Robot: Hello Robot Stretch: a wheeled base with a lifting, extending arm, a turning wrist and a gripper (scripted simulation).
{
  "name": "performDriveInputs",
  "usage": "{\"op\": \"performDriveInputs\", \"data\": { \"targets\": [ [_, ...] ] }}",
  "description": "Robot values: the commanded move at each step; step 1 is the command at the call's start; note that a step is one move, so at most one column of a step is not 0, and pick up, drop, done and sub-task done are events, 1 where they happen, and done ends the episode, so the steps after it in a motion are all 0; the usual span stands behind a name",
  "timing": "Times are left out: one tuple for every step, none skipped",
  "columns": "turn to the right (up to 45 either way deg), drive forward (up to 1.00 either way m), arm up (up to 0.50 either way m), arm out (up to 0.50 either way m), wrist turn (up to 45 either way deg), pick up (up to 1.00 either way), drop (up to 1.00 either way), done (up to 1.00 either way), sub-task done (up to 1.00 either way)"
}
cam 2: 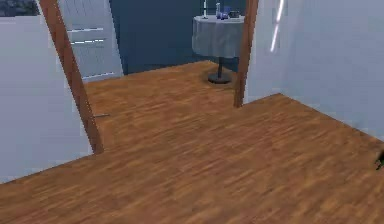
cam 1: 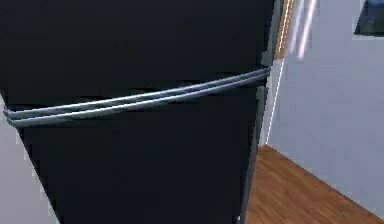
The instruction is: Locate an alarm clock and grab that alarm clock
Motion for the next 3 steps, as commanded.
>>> {"op": "performDriveInputs", "data": {
  "targets": [
    [45.0,0.0,0.0,0.0,0.0,0.0,0.0,0.0,0.0],
    [45.0,0.0,0.0,0.0,0.0,0.0,0.0,0.0,0.0],
    [45.0,0.0,0.0,0.0,0.0,0.0,0.0,0.0,0.0]
  ]
}}
